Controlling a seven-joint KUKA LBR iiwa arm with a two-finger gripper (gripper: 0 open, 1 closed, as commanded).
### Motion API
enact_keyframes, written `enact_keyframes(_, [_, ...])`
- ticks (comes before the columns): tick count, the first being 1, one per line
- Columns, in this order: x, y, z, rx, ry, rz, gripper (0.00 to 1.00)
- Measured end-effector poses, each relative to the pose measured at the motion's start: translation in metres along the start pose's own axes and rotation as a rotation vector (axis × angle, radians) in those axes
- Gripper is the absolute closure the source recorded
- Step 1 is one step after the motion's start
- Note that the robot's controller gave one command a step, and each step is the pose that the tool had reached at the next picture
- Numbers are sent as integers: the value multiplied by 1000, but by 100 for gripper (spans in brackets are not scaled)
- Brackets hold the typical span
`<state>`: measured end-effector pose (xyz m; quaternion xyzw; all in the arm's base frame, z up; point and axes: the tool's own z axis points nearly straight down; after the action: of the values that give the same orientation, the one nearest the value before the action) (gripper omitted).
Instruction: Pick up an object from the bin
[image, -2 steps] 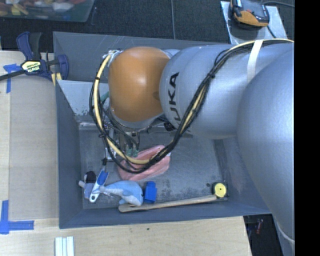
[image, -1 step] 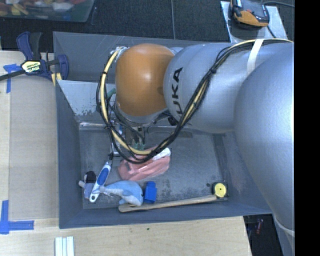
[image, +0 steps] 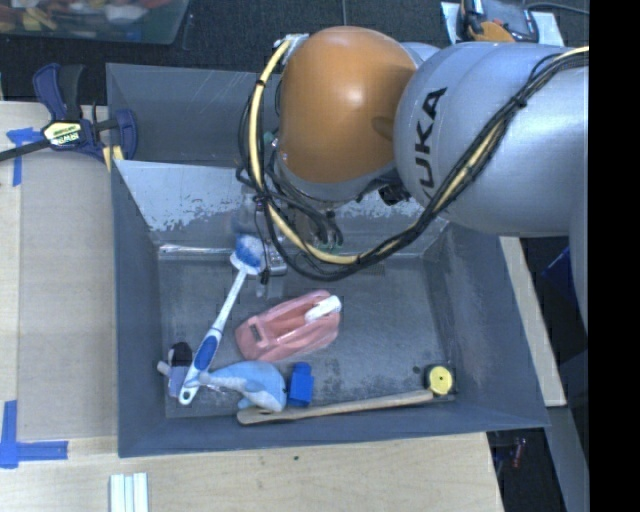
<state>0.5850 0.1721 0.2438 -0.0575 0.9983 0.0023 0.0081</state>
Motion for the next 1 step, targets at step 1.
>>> enact_keyframes(1, [-6, -44, 98, 6, 17, 164, 0])
